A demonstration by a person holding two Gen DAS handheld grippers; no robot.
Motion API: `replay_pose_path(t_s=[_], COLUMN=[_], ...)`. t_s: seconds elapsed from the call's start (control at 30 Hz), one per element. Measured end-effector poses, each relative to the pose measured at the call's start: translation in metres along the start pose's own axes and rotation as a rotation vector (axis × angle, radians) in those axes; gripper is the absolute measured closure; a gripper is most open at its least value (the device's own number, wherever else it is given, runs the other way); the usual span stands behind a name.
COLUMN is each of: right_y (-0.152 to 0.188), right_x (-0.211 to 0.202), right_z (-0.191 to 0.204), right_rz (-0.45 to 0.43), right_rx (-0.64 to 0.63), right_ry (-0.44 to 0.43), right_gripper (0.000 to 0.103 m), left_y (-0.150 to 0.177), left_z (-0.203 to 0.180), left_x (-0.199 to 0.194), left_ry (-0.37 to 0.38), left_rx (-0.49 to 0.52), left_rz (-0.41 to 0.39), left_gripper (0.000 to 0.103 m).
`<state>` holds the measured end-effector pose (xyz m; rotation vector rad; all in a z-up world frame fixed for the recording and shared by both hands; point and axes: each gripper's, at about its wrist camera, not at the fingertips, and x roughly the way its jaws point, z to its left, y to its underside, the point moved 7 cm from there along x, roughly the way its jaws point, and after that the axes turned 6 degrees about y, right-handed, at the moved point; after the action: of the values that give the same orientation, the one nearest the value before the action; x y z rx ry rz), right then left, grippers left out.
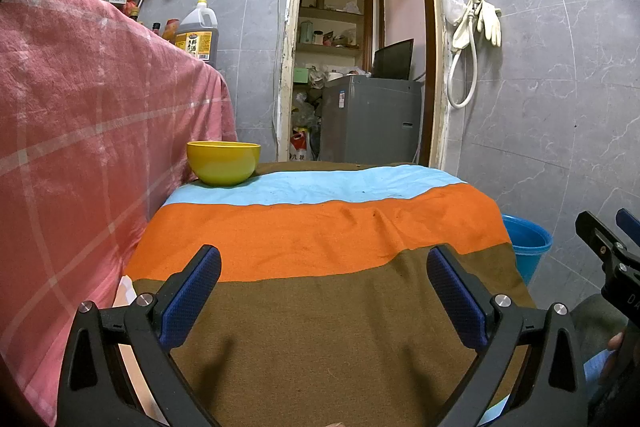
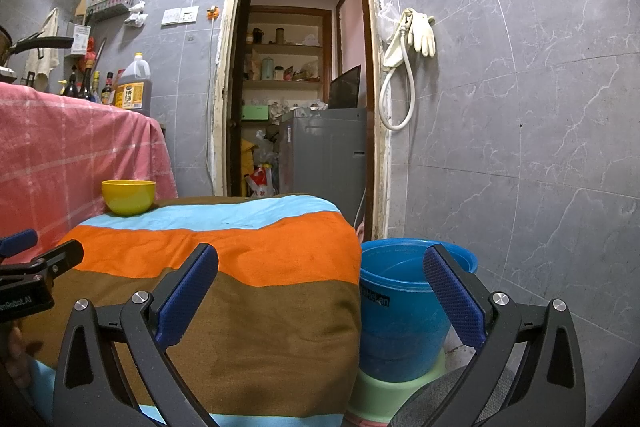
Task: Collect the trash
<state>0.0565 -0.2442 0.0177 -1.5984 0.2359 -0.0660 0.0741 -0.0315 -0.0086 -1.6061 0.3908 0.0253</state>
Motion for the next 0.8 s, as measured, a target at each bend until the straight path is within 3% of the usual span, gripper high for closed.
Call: replay_pose_path(t_s=[0.4, 0.8], right_y=[-0.0001, -0.0002], right_x=[-0.0001, 0.0000], right_z=[0.0004, 0.0010], right_rz=[0.001, 0.005], right_rx=[0.000, -0.001], right_ry=[0.000, -0.001], right_gripper=[0.000, 0.000], left_y=[-0.0005, 0.0065], left_z=[-0.0002, 0.0040], left_x=[-0.0001, -0.0016], left_ry=[-0.002, -0.067], left_rx=[0.004, 0.001], left_rz=[0.000, -0.005], left_gripper=[0.002, 0.002])
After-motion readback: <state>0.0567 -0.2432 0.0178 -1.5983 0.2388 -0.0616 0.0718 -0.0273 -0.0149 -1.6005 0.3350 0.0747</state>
